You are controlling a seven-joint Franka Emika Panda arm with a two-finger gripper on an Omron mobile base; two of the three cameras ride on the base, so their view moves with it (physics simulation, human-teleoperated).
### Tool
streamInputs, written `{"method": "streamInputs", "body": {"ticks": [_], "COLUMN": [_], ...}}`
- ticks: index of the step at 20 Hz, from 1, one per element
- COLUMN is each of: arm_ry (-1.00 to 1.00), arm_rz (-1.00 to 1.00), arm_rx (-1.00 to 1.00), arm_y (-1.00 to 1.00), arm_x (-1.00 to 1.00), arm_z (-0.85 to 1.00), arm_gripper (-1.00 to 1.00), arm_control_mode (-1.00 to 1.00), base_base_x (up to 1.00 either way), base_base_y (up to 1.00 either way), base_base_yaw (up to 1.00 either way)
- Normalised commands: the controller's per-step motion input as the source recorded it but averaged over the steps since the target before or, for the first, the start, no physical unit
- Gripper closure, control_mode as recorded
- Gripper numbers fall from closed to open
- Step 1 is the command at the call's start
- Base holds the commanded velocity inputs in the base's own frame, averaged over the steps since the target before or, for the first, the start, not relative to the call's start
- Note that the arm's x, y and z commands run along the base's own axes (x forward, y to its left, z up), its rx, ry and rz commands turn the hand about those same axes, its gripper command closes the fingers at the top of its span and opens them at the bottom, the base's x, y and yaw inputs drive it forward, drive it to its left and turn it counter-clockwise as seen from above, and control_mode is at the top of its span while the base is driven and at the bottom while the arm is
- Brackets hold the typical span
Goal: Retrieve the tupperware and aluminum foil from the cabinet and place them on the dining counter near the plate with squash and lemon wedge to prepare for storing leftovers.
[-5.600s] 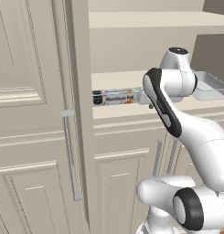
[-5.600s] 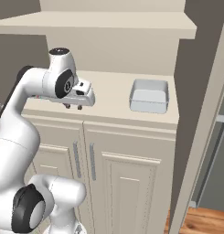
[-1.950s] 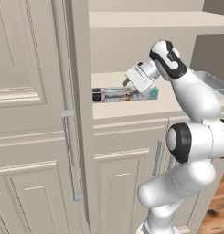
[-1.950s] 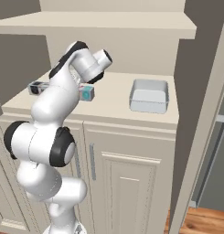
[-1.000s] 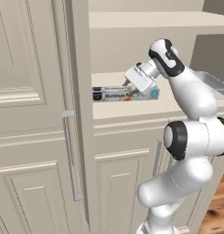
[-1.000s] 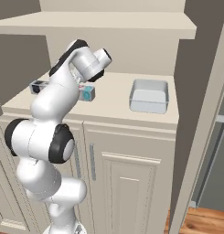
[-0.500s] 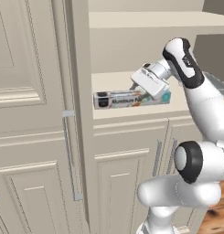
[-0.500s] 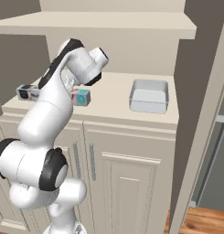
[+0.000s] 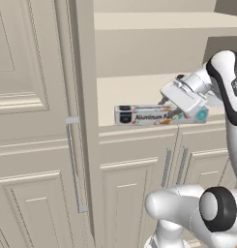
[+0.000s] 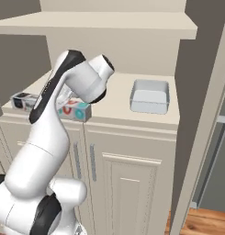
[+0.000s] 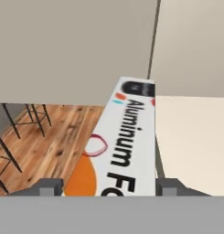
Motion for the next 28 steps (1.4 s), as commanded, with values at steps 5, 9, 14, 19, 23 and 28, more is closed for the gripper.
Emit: {"method": "streamInputs", "body": {"ticks": [5,9,14,19,23,28], "arm_ry": [0.14,0.02,0.00,0.00,0.00,0.00], "arm_rz": [-0.22,-0.06,0.00,0.00,0.00,0.00], "arm_rx": [0.00,0.00,0.00,0.00,0.00,0.00], "arm_y": [-0.69,-0.12,0.00,0.00,0.00,0.00], "arm_x": [-0.22,-0.02,0.00,0.00,0.00,0.00], "arm_z": [0.00,0.00,0.00,0.00,0.00,0.00], "arm_gripper": [1.00,1.00,1.00,1.00,1.00,1.00], "arm_control_mode": [-1.00,1.00,1.00,1.00,1.00,1.00], "base_base_x": [0.00,-0.08,-0.65,-0.52,-0.05,0.07], "base_base_y": [0.00,-0.24,-0.01,0.00,0.00,0.19], "base_base_yaw": [0.00,-0.15,-0.05,0.00,-0.11,-0.30]}}
